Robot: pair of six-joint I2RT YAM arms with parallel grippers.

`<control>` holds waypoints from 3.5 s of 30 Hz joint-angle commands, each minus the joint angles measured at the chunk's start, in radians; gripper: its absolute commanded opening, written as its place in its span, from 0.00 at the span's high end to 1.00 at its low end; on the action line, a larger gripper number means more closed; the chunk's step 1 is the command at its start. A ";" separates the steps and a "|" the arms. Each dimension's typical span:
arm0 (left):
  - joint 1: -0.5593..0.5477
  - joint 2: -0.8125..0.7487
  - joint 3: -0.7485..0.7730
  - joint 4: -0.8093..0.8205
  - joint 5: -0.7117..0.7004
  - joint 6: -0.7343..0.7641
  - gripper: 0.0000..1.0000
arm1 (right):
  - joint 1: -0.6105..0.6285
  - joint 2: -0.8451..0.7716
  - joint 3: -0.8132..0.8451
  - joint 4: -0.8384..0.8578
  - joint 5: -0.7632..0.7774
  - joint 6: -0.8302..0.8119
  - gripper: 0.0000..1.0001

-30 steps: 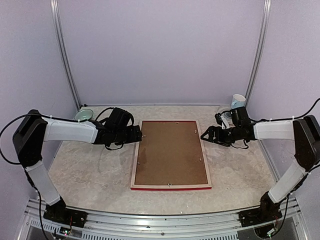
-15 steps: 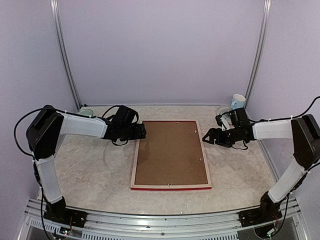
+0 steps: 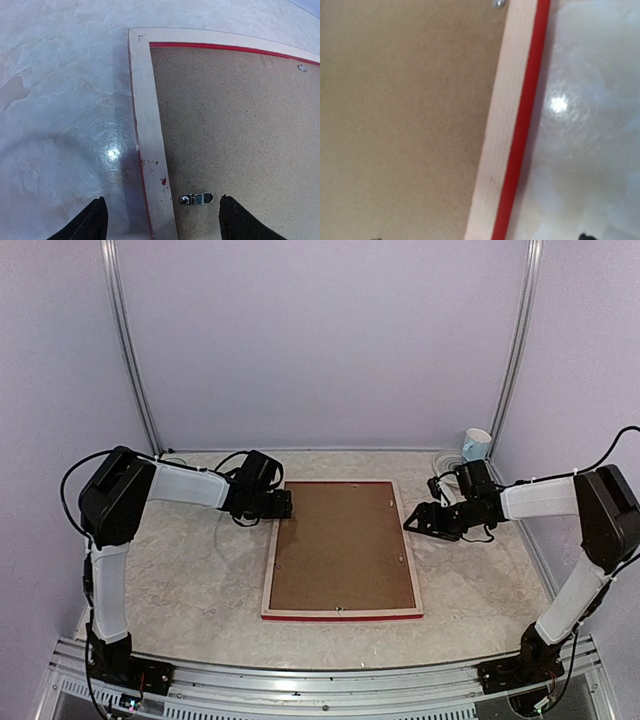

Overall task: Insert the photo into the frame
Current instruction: Press the fastener onto the backboard.

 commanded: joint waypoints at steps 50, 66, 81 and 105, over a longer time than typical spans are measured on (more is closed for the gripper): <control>0.018 0.096 0.051 0.052 0.023 -0.013 0.50 | -0.007 0.042 0.001 0.018 -0.058 0.002 0.18; 0.028 0.017 0.008 0.124 -0.031 -0.038 0.49 | -0.007 0.043 0.000 0.018 -0.060 0.001 0.18; 0.038 0.062 0.031 0.107 0.032 -0.043 0.50 | -0.008 0.051 0.001 0.023 -0.064 0.002 0.19; 0.020 0.114 0.090 -0.003 0.004 -0.020 0.54 | -0.007 0.057 0.001 0.023 -0.069 0.002 0.19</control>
